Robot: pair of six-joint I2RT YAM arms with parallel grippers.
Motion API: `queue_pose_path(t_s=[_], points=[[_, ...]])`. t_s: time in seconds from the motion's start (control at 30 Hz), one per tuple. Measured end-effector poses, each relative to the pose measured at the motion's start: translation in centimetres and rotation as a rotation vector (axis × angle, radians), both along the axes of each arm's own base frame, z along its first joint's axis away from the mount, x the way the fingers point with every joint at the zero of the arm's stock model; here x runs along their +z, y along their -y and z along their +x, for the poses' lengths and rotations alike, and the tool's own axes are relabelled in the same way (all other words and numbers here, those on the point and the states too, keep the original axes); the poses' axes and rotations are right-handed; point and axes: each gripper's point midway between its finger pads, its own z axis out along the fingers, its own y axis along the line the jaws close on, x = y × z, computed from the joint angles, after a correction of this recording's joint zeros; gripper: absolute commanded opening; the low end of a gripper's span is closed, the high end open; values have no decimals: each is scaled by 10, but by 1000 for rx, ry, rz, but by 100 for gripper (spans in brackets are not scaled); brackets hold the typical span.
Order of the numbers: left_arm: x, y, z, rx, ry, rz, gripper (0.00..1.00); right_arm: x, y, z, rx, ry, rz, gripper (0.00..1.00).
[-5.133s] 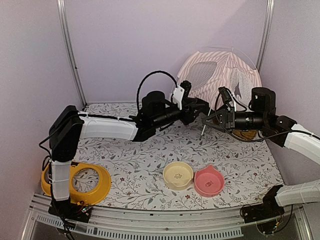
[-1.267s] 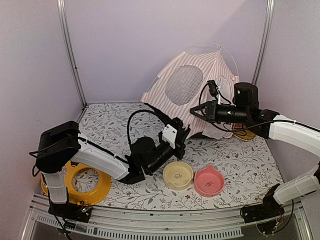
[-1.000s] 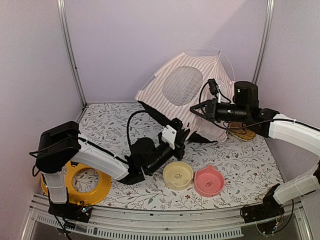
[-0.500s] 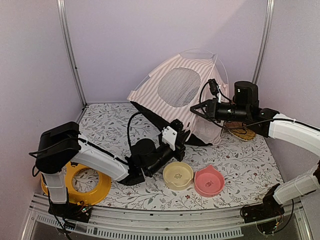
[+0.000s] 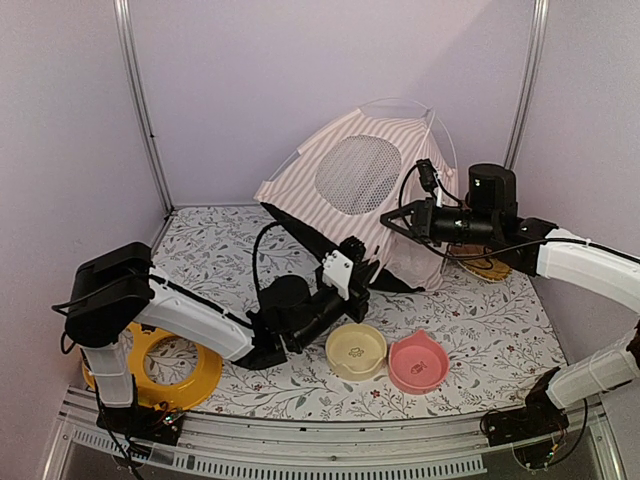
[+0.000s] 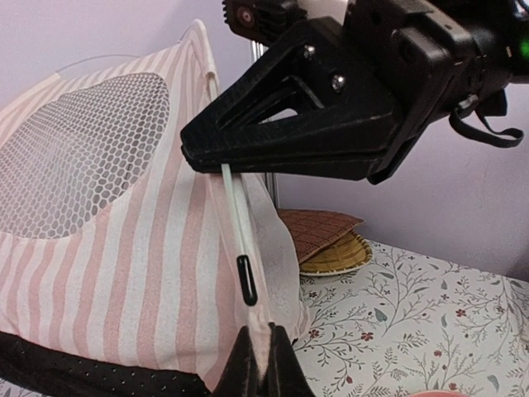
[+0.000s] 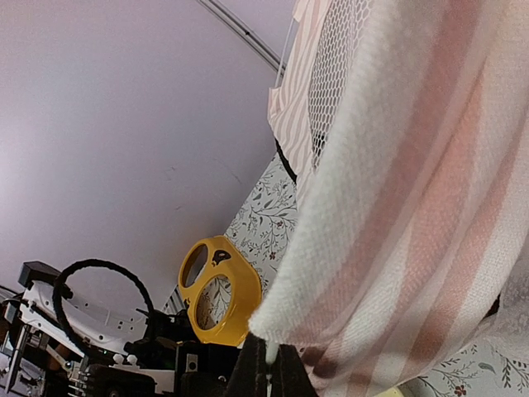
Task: Set up the pet tent
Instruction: Insert the tent pole into the pole socket of the pet tent.
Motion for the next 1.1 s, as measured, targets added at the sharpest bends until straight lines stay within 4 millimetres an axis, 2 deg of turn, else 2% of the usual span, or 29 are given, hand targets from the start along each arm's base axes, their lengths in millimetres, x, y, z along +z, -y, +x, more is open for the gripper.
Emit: queue_pose_path(t_s=[1.1], points=[[-11, 3, 2, -48, -62, 14, 0, -18, 3, 1, -2, 5, 3, 0]])
